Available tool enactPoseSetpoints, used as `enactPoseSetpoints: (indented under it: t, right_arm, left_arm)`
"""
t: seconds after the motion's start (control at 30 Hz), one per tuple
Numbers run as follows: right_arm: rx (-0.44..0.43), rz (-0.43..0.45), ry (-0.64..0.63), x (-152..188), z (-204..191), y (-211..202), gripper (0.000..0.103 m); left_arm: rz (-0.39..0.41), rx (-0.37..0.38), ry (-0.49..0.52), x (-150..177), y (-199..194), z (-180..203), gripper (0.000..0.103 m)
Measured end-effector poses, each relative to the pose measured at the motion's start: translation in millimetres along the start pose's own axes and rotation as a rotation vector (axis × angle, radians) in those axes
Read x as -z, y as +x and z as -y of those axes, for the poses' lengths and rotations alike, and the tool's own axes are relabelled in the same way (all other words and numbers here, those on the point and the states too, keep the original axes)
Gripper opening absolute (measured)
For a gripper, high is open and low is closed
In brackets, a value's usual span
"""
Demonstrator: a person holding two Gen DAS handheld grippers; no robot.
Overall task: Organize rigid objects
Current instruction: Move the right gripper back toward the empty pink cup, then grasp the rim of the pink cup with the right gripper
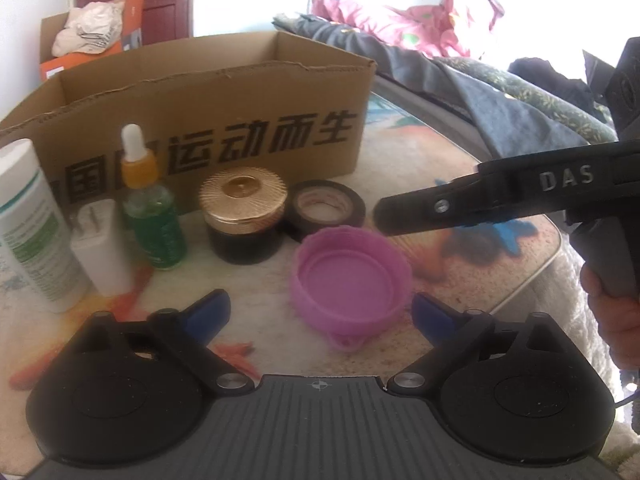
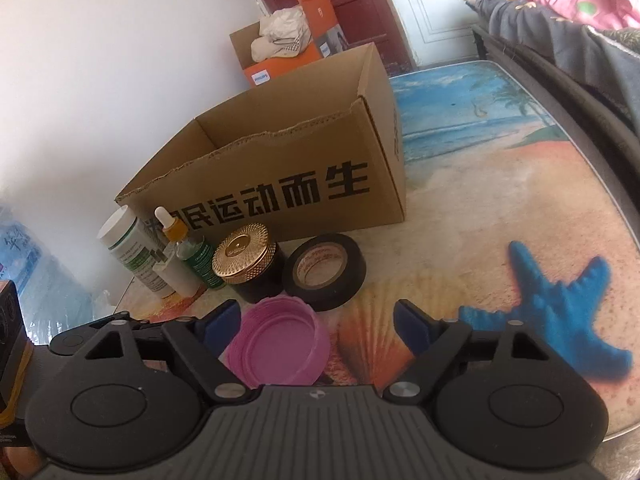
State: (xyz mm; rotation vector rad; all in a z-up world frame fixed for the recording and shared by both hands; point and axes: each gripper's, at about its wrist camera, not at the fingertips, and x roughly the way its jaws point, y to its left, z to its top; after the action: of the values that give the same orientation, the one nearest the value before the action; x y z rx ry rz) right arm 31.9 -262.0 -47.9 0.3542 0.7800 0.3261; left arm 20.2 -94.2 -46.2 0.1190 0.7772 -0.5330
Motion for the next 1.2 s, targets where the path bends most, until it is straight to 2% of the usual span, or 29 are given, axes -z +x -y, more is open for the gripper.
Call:
enactPoseSetpoints:
  t: [0.07,0.33,0.53,0.6,0.93,1.2]
  right_arm:
    - [-0.013,-0.013,0.005,1.9,-0.5,5.3,0.073]
    - [-0.031,-0.065,-0.007,7.0,-4.0,21.5,0.056]
    - [-0.022,-0.077,-0.007,8.5,-3.3,25.2,0.042]
    - [-0.019,-0.079,-0.002,8.3,-1.3,24.9,0.035]
    - [0.015,-0.056,0.023,8.2,10.5,12.5,0.034]
    - [0.013,-0.047,0.034,7.2,15.6,9.5,0.033]
  left_arm:
    - [-0.007,-0.001,0.015,-0.5,2.4,3.2,0.093]
    - [-0.047,0.006,0.039,-1.3,13.6,9.0,0.08]
    - [-0.036,0.023,0.04,-2.4,14.3,13.0,0.069]
    - [-0.034,0.026,0.037,-3.8,15.5,14.4,0.069]
    - [-0.019,0.067,0.032,-8.8,19.8,26.1,0.069]
    - [-0.061,0.049,0.07,-13.2,25.2,30.1,0.071]
